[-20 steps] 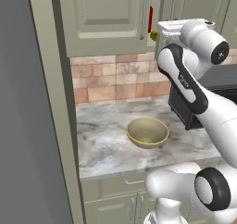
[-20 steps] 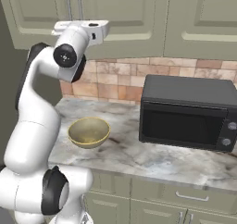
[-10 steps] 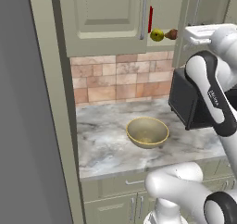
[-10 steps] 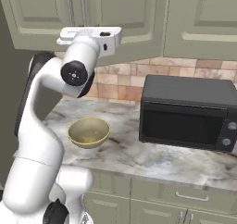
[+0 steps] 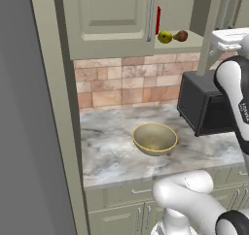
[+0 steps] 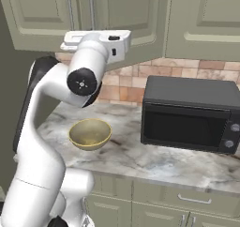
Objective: Open the cabinet. Pick the pear and pear from the cabinet and place them into the bowl. Then close the cabinet.
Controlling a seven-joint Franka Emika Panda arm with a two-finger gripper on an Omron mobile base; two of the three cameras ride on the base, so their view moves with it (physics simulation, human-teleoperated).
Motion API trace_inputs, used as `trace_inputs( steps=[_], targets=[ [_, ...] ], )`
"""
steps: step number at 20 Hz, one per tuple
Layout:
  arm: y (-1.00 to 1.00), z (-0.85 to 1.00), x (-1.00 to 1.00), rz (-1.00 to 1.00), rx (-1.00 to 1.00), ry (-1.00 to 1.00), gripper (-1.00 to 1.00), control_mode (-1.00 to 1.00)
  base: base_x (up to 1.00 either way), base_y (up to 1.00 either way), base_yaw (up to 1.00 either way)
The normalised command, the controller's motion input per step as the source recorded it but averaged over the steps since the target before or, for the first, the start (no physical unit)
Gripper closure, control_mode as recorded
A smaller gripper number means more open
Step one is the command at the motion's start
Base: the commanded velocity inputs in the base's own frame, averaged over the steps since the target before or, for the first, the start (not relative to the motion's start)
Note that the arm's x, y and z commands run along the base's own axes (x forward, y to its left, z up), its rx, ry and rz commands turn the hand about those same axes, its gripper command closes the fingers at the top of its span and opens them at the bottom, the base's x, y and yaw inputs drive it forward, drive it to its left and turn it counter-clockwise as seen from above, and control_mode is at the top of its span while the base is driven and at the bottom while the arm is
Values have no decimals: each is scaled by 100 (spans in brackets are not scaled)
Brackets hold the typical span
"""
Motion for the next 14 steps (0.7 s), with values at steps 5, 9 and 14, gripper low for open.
trace_inputs(
  steps=[5,9,14],
  targets=[
    [-5,-62,-84,-1,-1,14,-100,-100,0,0,0],
    [-21,-47,-100,-3,0,5,-100,-100,0,0,0],
    [21,-32,-81,-16,-2,0,-100,-100,0,0,0]
  ],
)
